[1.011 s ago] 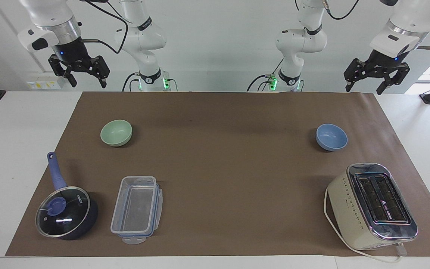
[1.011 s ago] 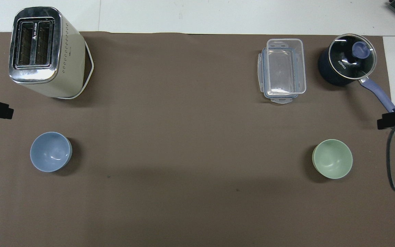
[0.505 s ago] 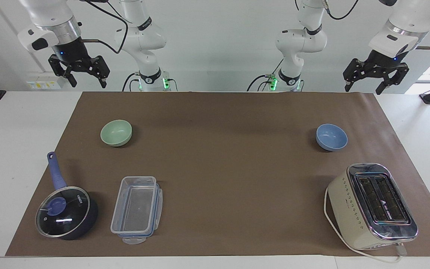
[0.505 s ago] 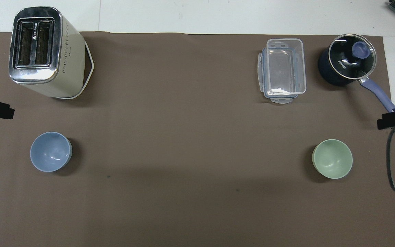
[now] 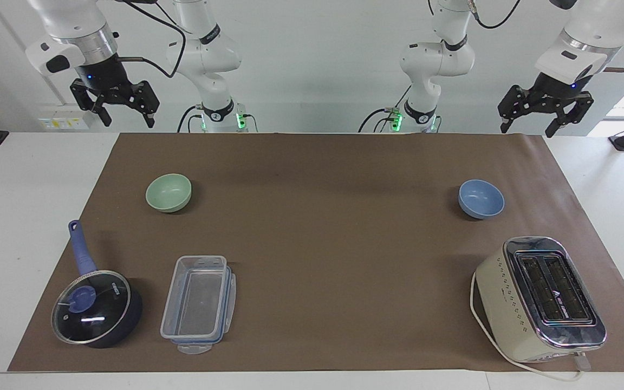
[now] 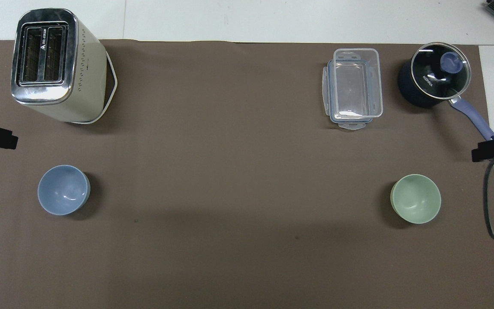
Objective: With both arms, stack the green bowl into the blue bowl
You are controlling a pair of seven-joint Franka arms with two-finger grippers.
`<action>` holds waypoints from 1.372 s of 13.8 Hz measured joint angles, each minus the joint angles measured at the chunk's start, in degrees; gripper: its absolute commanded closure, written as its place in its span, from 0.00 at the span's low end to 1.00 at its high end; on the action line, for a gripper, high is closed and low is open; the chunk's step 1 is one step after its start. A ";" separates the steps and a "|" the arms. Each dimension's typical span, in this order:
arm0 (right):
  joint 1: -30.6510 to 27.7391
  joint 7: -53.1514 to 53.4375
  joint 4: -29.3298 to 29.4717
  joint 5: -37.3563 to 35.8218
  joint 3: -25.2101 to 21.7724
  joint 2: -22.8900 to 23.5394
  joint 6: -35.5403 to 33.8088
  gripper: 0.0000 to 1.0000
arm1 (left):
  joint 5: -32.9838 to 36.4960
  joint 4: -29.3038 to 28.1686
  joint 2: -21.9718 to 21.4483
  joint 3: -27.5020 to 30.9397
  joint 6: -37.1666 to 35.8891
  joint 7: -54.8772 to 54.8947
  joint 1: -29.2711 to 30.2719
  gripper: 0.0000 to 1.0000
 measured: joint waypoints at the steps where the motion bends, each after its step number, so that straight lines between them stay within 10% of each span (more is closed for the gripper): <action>1: 0.00 0.00 0.00 0.00 0.00 0.00 0.00 0.00 | 0.00 -0.02 0.00 0.02 0.02 0.00 0.01 0.00; 19: 0.00 0.00 0.00 0.00 0.00 -0.01 0.00 0.00 | -4.29 -9.44 0.05 0.36 7.14 6.85 6.61 0.00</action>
